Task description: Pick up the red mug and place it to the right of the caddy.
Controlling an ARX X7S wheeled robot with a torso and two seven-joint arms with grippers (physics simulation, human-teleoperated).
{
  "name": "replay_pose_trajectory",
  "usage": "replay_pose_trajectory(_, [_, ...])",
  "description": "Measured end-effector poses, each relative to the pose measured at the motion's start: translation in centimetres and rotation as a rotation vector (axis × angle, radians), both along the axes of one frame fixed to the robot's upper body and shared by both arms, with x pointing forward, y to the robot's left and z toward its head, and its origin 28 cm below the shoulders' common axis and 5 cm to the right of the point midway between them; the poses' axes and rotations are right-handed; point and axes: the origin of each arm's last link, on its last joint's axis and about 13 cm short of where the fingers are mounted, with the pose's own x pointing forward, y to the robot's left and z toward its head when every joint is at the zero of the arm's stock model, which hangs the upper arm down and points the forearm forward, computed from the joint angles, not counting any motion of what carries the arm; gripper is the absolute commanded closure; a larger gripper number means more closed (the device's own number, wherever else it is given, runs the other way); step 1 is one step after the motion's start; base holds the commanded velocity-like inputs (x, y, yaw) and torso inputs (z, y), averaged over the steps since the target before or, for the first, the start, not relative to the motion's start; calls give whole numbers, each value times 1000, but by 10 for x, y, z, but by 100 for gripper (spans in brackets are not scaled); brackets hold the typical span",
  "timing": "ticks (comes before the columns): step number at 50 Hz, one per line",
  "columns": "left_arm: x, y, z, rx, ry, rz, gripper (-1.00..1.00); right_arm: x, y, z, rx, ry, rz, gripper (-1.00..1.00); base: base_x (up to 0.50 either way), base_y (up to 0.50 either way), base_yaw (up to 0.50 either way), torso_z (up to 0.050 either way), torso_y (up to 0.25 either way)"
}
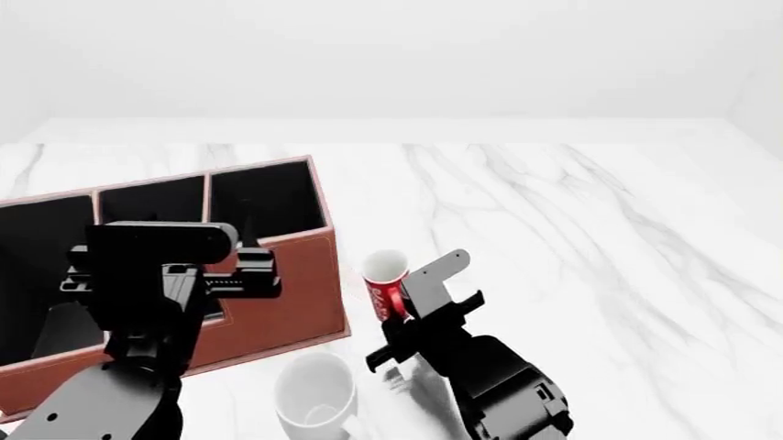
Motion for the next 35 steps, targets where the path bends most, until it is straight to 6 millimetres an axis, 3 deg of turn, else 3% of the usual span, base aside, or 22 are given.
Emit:
replay_pose_trajectory(6, [0, 0, 0, 0, 0, 1, -100, 2, 0, -1, -10, 11, -12, 100, 0, 0, 0, 0, 0])
replay_pose_trajectory(7, [0, 0, 0, 0, 0, 1, -100, 3, 0, -1, -8, 11, -12, -100, 0, 0, 0, 0, 0])
replay_pose_trajectory(35, [-1, 1, -1, -2, 0, 4, -100, -2, -3, 7, -72, 17, -78, -100, 0, 0, 0, 0, 0])
